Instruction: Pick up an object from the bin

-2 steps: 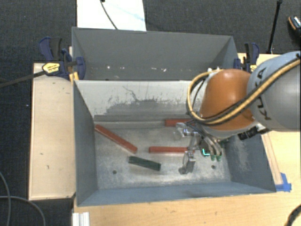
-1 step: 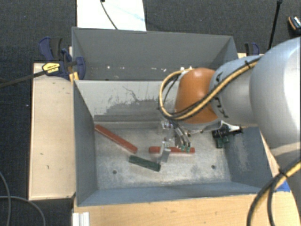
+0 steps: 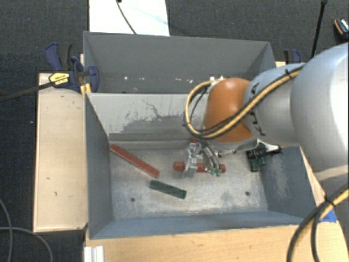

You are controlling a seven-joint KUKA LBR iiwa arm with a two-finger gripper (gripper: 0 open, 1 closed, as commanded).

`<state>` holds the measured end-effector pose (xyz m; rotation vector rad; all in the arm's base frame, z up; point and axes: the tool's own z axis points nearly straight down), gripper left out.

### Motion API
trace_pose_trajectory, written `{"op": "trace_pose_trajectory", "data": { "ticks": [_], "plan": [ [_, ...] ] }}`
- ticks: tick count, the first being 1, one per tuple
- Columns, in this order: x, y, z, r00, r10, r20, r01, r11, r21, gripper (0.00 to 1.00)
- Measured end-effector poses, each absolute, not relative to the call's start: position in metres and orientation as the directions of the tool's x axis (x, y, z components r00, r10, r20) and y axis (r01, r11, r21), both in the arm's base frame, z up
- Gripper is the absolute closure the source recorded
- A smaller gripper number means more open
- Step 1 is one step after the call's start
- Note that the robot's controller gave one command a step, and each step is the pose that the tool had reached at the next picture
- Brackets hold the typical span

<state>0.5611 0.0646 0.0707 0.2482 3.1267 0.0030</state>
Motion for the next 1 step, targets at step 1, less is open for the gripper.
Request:
{"op": "trace_pose_trajectory", "data": {
  "ticks": [1],
  "plan": [
    [0.5393,0.0450,0.1762,-0.988,0.153,-0.009,0.153,0.988,0.002,1.00]
  ]
}}
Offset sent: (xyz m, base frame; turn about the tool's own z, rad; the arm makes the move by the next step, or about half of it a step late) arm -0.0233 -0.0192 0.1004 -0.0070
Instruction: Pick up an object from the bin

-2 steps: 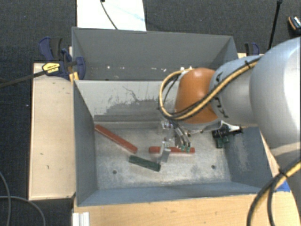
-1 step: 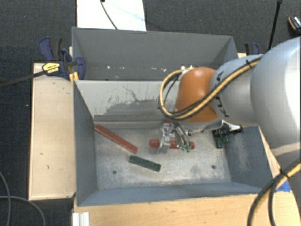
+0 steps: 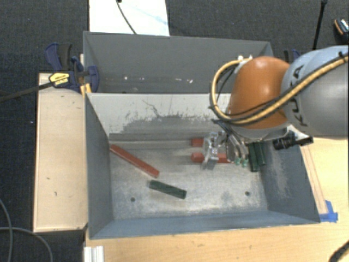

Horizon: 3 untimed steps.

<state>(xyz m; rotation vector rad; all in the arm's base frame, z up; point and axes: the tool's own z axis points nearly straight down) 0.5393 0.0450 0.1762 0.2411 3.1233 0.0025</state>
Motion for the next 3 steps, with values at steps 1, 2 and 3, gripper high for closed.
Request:
{"op": "trace_pose_trajectory", "data": {
  "ticks": [1,2,3],
  "plan": [
    [0.554,0.011,0.070,-0.974,-0.228,0.000,-0.228,0.974,0.001,1.00],
    [0.576,0.002,0.186,-0.953,-0.303,-0.012,-0.303,0.953,-0.004,1.00],
    [0.557,0.002,0.255,-0.961,-0.275,-0.011,-0.275,0.961,-0.003,1.00]
  ]
}}
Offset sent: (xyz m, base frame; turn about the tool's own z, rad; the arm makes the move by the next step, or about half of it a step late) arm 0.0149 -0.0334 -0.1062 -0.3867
